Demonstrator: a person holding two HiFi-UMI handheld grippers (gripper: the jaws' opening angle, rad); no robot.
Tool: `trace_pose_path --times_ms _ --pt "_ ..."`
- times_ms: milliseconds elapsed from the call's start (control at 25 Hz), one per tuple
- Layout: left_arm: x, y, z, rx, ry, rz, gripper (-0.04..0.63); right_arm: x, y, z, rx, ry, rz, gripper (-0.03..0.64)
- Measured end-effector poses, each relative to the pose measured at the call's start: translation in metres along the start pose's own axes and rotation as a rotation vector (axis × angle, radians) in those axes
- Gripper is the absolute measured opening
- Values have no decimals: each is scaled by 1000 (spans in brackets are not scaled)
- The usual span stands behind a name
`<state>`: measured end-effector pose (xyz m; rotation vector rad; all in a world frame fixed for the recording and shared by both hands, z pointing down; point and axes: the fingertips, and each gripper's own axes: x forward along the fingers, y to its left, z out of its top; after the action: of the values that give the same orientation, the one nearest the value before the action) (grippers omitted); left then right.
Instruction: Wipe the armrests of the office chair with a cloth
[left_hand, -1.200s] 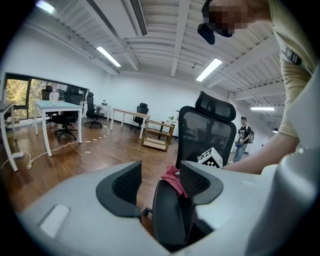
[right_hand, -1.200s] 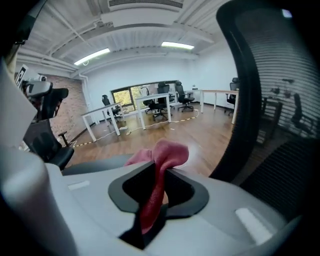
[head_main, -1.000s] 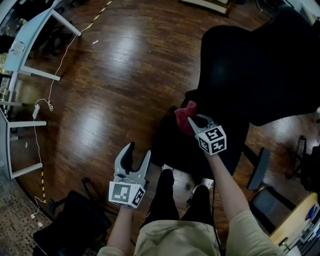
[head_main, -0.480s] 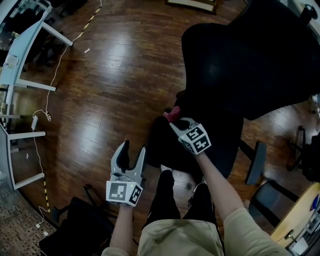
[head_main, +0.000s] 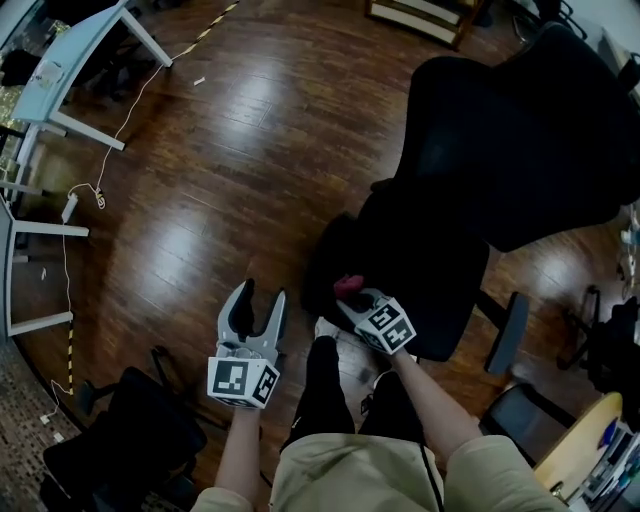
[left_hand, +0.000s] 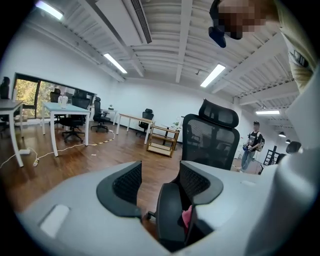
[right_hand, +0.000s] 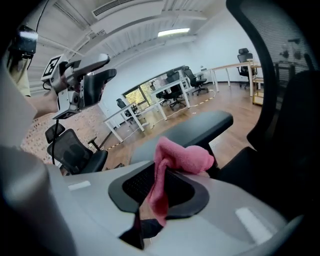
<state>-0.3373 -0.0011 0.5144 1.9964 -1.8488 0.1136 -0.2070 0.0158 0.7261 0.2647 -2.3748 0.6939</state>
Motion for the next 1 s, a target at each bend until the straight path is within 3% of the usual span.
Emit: trace_pose_path --times_ms 280,560,800,1000 --pt "-39 27 -16 -56 -14 69 215 5 35 -22 -10 69 31 64" --pt "-50 42 -17 -89 -33 87 215 6 43 -22 -31 144 56 64" --pt "-51 51 -27 -39 -5 100 215 8 50 -24 -53 203 54 64" --pt "-50 60 -37 -41 19 96 215 8 57 -26 -110 269 79 64"
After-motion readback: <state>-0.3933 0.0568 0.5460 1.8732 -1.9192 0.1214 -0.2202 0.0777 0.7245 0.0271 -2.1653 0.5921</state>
